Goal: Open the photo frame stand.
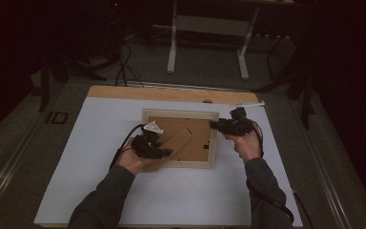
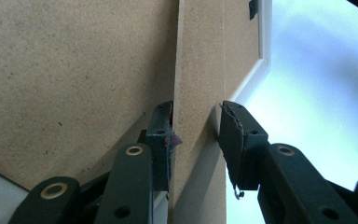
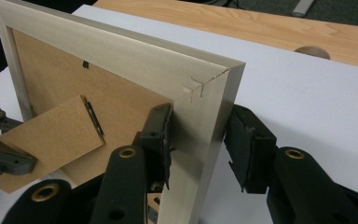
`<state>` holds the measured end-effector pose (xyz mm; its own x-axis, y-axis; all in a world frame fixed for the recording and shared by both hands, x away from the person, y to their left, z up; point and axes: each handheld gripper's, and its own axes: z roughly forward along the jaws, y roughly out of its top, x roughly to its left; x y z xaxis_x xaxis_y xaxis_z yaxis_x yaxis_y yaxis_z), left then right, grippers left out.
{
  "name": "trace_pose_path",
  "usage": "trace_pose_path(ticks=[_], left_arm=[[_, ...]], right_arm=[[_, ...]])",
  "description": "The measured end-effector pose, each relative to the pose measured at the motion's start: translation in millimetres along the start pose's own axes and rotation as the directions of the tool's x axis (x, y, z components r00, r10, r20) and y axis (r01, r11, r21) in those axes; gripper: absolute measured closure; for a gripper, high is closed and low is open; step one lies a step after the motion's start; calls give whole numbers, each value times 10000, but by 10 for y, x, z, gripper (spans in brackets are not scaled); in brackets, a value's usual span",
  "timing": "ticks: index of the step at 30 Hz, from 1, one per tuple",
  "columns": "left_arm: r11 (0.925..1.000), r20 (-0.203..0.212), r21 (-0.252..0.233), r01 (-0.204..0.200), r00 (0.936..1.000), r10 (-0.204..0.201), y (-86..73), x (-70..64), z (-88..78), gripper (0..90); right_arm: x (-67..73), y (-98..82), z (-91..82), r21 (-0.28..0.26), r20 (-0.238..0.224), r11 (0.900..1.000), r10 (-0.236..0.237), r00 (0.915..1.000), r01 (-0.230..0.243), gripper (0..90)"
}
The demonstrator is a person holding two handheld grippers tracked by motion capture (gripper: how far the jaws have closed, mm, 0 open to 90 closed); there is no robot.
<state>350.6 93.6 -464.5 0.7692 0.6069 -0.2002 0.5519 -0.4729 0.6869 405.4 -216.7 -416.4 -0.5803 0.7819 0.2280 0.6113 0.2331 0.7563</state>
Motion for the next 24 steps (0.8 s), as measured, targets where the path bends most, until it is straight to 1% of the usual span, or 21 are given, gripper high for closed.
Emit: trace_pose_path(ticks=[2,5,8,10,12,17,20,24], left_arm=[[10000,-81,-18,-18,10000,18,8,-4,-1,683],[10000,-328,-65,35,9995,-37,24,0,10,689],[9999,-498,-51,114,9987,-116,43,8,20,699],[10000,-587,-14,62,9983,-63,55,7,26,702],[10000,-655,29,-9,9979,11,67,7,28,702],[10000,-793,-7,95,9968,-95,96,16,53,701],[9999,-930,-73,123,9956,-130,121,19,77,704],[9999,-1118,-111,31,9937,-43,156,-1,100,723]], right_arm=[[6,4,-25,-146,-5,9999,-87,10000,87,610],[18,23,-60,-341,-22,9992,-195,9998,194,616],[48,51,-95,-432,80,9979,-473,9988,477,618],[59,59,-108,-459,135,9973,-575,9983,581,619],[61,55,-114,-511,167,9968,-608,9980,616,619],[63,39,-126,-714,268,9952,-647,9975,664,620],[71,35,-151,-879,412,9924,-827,9957,861,620],[76,38,-173,-1037,597,9893,-967,9935,1025,621]])
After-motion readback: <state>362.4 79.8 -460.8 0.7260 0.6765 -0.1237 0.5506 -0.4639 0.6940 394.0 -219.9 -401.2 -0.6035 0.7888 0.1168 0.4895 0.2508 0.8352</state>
